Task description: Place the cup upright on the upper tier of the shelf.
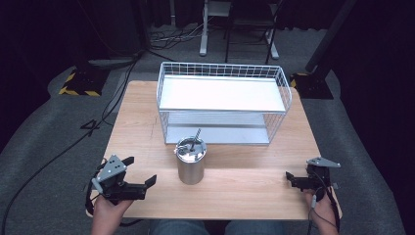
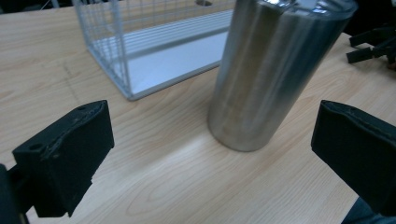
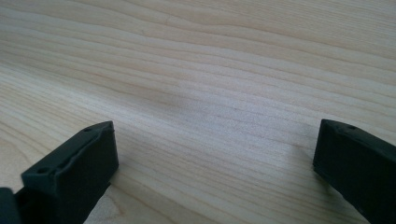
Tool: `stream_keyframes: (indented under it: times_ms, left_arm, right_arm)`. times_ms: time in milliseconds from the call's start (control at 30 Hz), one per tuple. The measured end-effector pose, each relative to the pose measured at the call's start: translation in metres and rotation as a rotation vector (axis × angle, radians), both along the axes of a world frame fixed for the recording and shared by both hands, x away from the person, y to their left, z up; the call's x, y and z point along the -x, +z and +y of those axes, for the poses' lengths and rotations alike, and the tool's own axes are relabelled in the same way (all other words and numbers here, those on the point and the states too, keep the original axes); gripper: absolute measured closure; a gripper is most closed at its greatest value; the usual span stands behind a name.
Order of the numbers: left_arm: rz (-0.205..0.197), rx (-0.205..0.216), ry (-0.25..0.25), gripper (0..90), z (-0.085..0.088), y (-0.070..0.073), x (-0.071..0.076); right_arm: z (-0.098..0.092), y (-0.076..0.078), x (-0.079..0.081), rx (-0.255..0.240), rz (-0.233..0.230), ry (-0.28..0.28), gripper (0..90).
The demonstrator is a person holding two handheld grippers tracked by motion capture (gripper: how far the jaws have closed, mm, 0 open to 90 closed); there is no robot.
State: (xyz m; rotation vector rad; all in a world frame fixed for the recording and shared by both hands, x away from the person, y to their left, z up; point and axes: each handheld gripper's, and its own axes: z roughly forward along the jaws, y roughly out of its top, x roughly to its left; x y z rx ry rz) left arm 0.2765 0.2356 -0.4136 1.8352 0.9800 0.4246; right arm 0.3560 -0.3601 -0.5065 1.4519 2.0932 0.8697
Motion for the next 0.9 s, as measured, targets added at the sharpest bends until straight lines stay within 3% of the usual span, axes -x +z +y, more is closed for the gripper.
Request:
stream_keyframes:
  times_ms: [367, 900]
  left_arm:
    - [-0.045, 0.027, -0.087, 0.0, -0.039, 0.007, -0.014]
    - [-0.074, 0.051, -0.121, 0.0, -0.075, -0.003, -0.033]
  right_arm:
    - [0.0, 0.0, 0.0, 0.0, -0.001, -0.005, 0.1]
    - [0.001, 0.0, 0.0, 0.0, -0.001, -0.006, 0.2]
